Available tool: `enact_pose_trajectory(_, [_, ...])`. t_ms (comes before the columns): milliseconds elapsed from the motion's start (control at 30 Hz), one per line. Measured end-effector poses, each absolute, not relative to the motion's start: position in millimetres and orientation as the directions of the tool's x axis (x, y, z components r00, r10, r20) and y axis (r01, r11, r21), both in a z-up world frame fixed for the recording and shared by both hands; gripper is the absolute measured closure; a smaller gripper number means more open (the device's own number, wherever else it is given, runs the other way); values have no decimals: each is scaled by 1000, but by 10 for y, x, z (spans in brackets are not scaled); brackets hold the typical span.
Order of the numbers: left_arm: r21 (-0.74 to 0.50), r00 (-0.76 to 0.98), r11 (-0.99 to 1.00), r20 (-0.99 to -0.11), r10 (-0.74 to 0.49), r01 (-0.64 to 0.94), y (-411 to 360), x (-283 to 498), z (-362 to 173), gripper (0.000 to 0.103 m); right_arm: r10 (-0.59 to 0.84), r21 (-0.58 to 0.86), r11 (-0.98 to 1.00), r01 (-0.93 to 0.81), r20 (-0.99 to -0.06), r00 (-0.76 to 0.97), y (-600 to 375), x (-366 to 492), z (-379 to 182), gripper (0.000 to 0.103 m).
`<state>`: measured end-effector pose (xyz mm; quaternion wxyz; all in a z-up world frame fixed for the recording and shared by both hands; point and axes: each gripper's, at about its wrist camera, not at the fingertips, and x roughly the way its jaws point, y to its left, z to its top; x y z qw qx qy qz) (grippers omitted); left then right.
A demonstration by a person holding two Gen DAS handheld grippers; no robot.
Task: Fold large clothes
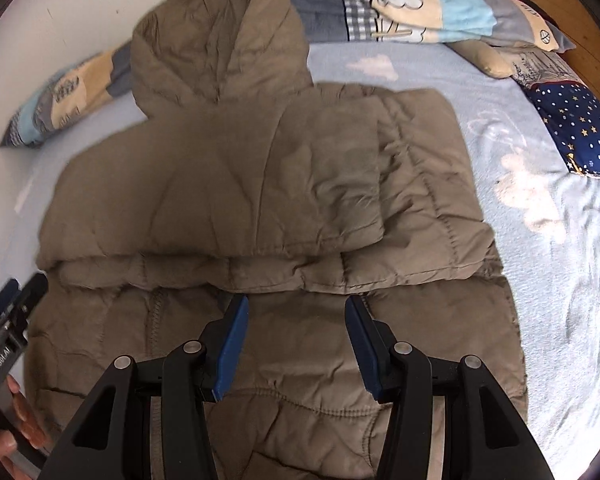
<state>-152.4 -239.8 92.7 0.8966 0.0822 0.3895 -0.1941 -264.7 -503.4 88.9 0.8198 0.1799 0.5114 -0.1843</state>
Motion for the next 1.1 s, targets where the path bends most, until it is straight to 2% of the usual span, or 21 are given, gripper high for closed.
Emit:
enact_pose_trajectory(167, [10,600,907,-753,-270,421,-2430,-1448,824,16,-109,95,861,499,-925,364,-5021,-2539,720,48])
enact_pose_trajectory(367, [17,583,904,-769,-261,427,-2457,-1435,761,16,-121,65,868,492,-933,338,-4923,-2500,670,40])
enact_pose_trajectory(800, [28,555,888,-790,-261,458,-2509,-1513,698,16,-102,73,879,471,-936,337,-4799,-2606,675,39])
enact_pose_trajectory(1100, [71,536,880,-815,-220,470,-2634,-1515,480,15,-61,106,883,457,-940,336,-4803,-2611,621,32])
